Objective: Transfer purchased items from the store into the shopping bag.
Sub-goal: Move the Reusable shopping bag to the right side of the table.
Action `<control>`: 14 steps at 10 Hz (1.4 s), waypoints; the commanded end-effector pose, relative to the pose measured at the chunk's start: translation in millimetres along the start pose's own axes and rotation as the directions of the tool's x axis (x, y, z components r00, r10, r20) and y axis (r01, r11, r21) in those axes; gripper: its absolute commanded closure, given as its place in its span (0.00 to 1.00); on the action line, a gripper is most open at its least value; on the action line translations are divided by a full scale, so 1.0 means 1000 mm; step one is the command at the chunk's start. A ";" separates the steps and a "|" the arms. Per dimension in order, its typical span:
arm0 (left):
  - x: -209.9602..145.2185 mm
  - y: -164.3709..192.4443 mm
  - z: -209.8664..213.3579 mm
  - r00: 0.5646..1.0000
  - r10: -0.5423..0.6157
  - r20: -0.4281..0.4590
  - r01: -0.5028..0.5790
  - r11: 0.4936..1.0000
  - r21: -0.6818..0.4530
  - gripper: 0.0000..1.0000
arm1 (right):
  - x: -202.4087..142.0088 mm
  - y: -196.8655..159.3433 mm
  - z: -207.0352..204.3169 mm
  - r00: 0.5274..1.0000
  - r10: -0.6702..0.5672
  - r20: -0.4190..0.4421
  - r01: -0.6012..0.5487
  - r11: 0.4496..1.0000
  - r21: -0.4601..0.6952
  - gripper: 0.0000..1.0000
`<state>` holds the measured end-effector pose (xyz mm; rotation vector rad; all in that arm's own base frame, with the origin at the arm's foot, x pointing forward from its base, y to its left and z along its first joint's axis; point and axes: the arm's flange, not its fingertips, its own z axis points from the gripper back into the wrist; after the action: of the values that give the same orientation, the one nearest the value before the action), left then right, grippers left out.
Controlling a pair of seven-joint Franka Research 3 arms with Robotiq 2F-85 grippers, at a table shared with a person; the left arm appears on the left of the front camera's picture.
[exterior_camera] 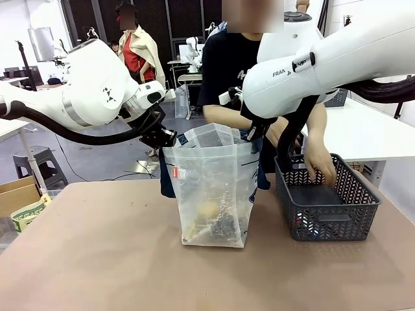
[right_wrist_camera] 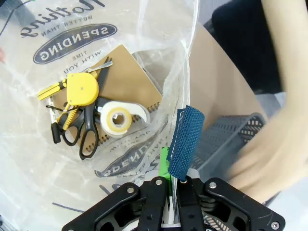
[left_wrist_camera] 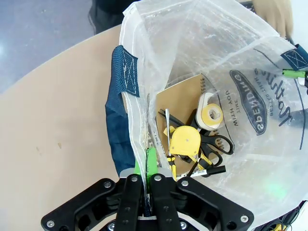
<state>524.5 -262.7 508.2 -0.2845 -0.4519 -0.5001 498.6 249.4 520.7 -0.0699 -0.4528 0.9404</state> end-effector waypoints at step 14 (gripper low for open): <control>0.000 0.001 0.000 1.000 0.003 0.000 -0.003 1.000 0.000 1.00 | 0.000 0.000 0.000 1.000 -0.007 0.000 0.007 1.000 -0.002 1.00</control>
<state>524.5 -262.7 508.2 -0.2845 -0.4519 -0.5001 498.6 249.4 520.7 -0.0699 -0.4528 0.9404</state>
